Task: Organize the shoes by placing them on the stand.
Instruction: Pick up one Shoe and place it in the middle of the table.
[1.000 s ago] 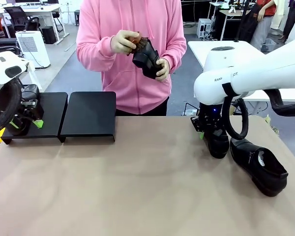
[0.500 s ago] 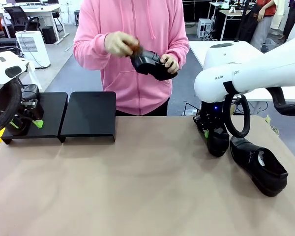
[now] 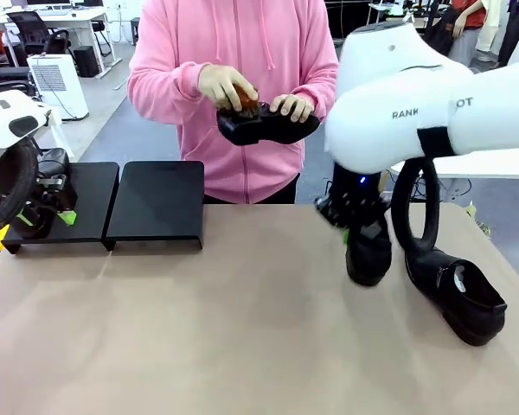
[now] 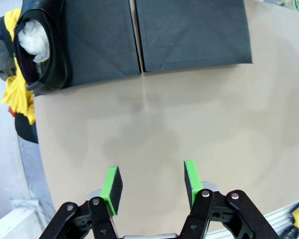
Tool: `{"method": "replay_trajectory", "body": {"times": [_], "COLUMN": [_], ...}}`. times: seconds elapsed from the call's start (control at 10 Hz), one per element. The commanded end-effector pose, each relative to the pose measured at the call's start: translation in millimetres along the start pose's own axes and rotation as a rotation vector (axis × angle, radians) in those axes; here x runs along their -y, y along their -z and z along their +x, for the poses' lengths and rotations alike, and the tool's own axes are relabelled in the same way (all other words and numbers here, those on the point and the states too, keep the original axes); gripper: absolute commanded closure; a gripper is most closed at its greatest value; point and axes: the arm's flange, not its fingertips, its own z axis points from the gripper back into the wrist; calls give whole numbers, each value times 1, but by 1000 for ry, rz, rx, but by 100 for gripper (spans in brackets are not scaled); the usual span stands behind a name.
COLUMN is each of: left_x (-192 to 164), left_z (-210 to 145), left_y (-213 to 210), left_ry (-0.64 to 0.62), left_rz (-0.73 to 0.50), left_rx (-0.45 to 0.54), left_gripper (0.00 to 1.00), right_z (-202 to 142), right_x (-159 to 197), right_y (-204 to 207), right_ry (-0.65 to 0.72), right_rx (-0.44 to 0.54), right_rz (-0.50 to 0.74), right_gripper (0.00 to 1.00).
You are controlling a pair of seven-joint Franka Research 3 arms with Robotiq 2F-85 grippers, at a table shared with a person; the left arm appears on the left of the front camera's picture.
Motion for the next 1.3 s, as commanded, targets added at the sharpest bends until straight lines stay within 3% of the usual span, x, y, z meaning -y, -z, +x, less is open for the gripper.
{"method": "replay_trajectory", "body": {"times": [0.0,0.1,0.4,0.5,0.7,0.8,1.2], "left_x": [-3,-3,-3,-3,-3,-3,-3], "left_z": [-1,-1,-1,-1,-1,-1,-1], "left_y": [-1,-1,-1,-1,-1,-1,-1], "left_ry": [8,8,8,8,8,8,8], "left_rz": [-17,-17,-17,-17,-17,-17,-17], "left_rx": [1,1,1,1,1,1,1], "left_gripper": [34,34,34,34,34,34,34], "right_z": [-27,-32,-46,-55,-55,-50,-101], "right_x": [-35,-55,-78,-74,-74,-80,-96], "right_y": [23,37,45,61,61,67,73], "right_ry": [-40,-54,-144,-92,-92,-108,-126], "right_rx": [-92,-164,-249,-206,-206,-236,-98], "right_rz": [-14,8,112,25,25,51,180], "right_gripper": [100,100,100,100,100,100,100]}}
